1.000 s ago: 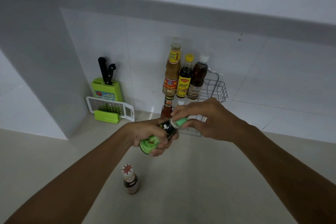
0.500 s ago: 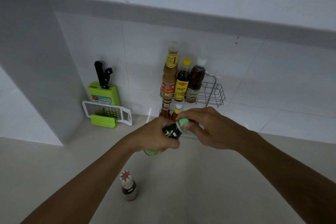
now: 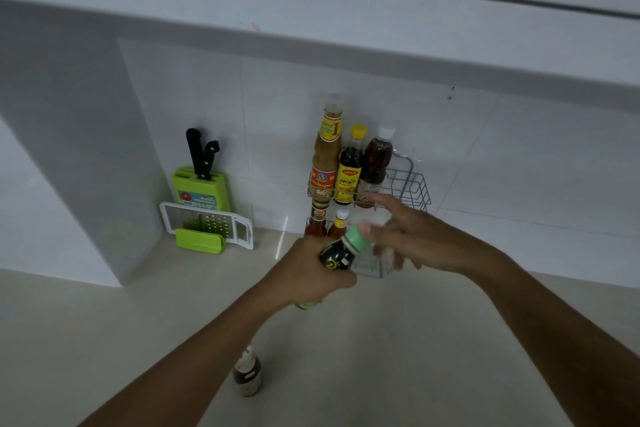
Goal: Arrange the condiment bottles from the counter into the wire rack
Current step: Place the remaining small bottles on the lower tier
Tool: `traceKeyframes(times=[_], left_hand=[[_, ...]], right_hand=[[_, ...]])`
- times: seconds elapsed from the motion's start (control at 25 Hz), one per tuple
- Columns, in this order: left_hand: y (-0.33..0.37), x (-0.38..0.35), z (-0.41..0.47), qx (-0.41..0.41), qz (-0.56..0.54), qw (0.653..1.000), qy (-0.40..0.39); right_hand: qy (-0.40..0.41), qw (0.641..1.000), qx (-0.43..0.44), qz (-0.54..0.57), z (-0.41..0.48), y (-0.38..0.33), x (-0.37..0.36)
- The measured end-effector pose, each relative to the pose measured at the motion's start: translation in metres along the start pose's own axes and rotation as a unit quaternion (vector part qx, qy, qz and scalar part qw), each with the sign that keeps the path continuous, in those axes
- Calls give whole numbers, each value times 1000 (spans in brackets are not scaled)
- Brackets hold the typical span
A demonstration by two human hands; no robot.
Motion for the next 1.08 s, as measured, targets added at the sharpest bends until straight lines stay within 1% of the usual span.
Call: traceKeyframes(times=[0.08,0.12,0.16,0.2,0.28,0.32,0.36,0.4,0.44,0.48,0.52,0.56,0.6,0.64,0.68,0.72,0.76,0.8,0.84,0.88,0.96,1.04,1.08], left_hand=[[0,3,3,0,-21,998,-67],[1,1,3,-7,-25,994,-105],[3,-2,1,-12,-31,989,-142],[5,-6,-1,-16,-39,984,-176],[9,-14,-5,-23,-45,976,-214],[9,-16,-5,-26,-35,978,-204],[10,-16,-3,-34,-8,985,-166],[11,-12,-1,-43,48,992,-105],[11,-6,0,-55,143,988,-20],[12,-2,-3,-64,255,963,61],[15,-3,-7,-71,319,938,116],[16,-6,-10,-78,318,935,138],[14,-8,-10,-68,261,955,120],[11,-11,-6,-53,153,984,72],[9,-17,-2,-28,51,998,-4],[10,-26,-2,-11,-19,996,-86],[13,-32,-4,-4,-55,987,-149],[17,-35,-7,-2,-73,979,-191],[22,-37,-8,-7,-81,974,-212],[25,-36,-7,-14,-77,974,-215],[28,-29,-2,-23,-33,984,-176],[29,-21,3,-41,52,993,-102],[31,-16,4,-64,106,991,-48]], right_hand=[[33,988,147,-28,0,-16,11],[46,979,191,-46,0,-18,12],[55,974,210,-57,1,-19,11],[63,974,208,-66,2,-20,9],[79,966,222,-102,3,-24,2],[94,961,224,-133,3,-23,-4],[100,965,198,-139,4,-22,-8],[102,974,158,-129,7,-14,-11],[85,984,105,-114,9,-6,-16],[62,994,41,-84,11,4,-22],[43,998,-12,-51,11,12,-27],[42,998,-38,-37,10,14,-28],[62,997,-25,-48,10,13,-24],[97,991,24,-91,7,4,-16],[135,973,101,-159,3,-8,-8],[158,946,178,-222,-2,-20,-5],[168,915,255,-264,-7,-31,-5],[174,895,303,-277,-9,-35,-6],[188,886,328,-267,-9,-37,-5],[211,883,339,-246,-7,-38,-4],[239,892,330,-198,-1,-36,-3],[278,889,321,-170,0,-30,-4],[295,887,320,-157,-1,-27,-3]])
Point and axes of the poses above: each hand's wrist, its own z-axis towards the middle knuckle, its own x-axis out of the back of the hand, y = z × x, the point moved 8 cm from there along z, towards the middle knuckle, and after that the axes turned 3 degrees about x, right-handed, at the moved point
